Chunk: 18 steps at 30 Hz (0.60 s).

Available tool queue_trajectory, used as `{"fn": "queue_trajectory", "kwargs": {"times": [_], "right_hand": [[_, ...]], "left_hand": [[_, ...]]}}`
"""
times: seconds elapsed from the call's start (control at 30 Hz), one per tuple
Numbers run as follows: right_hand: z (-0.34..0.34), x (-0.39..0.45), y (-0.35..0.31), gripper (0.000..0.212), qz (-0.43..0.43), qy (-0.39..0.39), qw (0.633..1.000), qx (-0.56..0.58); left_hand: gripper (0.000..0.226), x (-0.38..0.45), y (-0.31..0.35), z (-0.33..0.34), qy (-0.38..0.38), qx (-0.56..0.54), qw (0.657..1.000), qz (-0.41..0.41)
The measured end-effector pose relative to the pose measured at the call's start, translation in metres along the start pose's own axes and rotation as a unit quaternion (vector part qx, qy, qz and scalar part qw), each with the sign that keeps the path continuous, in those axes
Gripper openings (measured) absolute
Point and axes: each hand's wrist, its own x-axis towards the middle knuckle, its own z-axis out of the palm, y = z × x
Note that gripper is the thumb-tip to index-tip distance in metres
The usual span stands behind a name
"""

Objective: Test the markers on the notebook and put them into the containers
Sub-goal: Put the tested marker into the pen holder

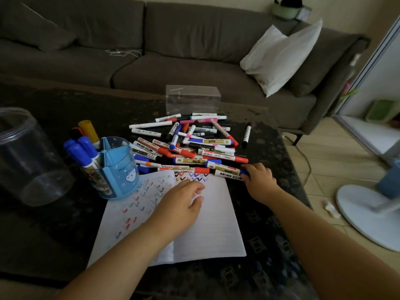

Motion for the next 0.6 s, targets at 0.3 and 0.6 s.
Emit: {"fn": "queue_trajectory", "kwargs": {"times": [0.3,0.6], "right_hand": [[-0.019,-0.017,-0.013,0.023,-0.061,0.071,0.992,0.079],[-0.046,-0.08,-0.064,0.016,-0.116,0.046,0.846,0.519]], "left_hand": [[0.027,-0.012,-0.003,-0.009,0.024,-0.048,0.998,-0.045],[0.015,-0.026,0.008,-0.04,0.087,-0.161,0.972,-0.146]]}}
